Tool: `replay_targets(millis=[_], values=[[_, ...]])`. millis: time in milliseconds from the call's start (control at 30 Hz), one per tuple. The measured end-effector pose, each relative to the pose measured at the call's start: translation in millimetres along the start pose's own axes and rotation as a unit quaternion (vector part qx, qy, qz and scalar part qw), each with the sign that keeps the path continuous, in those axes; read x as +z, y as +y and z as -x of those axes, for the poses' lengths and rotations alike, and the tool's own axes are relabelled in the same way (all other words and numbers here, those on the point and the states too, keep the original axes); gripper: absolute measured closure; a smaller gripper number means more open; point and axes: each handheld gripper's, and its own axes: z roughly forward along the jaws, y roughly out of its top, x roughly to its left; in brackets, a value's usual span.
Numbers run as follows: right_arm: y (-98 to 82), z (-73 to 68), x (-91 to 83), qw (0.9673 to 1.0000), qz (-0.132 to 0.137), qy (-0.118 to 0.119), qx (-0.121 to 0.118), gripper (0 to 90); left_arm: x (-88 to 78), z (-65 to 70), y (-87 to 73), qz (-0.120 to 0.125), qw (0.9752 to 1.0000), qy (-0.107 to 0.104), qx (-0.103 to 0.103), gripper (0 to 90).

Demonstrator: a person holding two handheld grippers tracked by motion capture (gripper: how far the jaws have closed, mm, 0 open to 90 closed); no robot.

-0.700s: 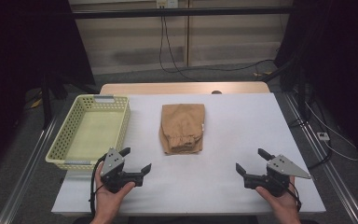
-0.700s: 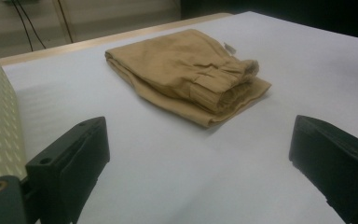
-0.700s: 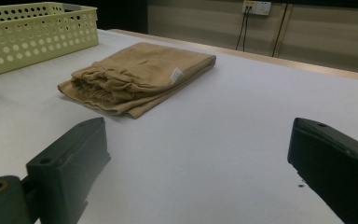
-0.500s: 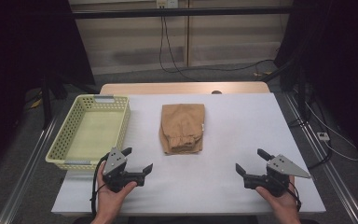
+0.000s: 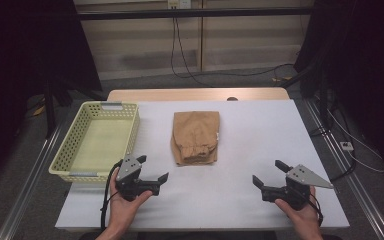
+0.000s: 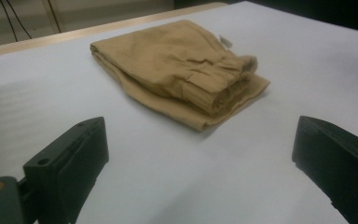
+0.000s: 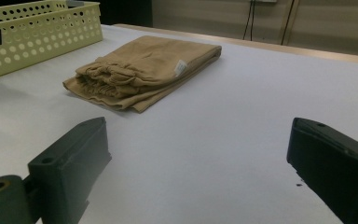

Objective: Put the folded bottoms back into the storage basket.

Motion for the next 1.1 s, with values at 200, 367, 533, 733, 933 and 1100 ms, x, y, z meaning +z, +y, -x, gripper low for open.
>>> replay_targets(millis=[200,367,533,733,933,1100], values=[[0.0,1.7,0.1,1.0000,0.000,-0.006,0.003,5.8,5.4,-2.2,5.5,-0.007,1.0000,0.004,0.004,3.2],[-0.1,1.0,0.0,1.0000,-0.003,-0.002,0.006,5.8,8.2,-3.4,11.6,-0.004,1.0000,0.004,0.004,3.4],[-0.2,0.8,0.7,1.0000,-0.004,0.000,0.009,5.1,13.1,-3.9,17.5,-0.009,0.9999,0.000,0.010,3.5],[-0.3,0.6,1.3,1.0000,-0.005,0.000,0.008,4.9,11.9,-7.7,19.2,-0.013,0.9999,-0.001,-0.001,3.7],[-0.3,0.4,0.4,1.0000,-0.004,-0.001,0.007,4.9,16.1,-8.7,25.5,-0.013,0.9999,-0.006,-0.009,3.9],[-0.1,0.3,0.3,0.9999,-0.005,-0.001,0.011,4.9,24.9,-9.4,30.9,-0.023,0.9996,-0.013,-0.011,3.9]])
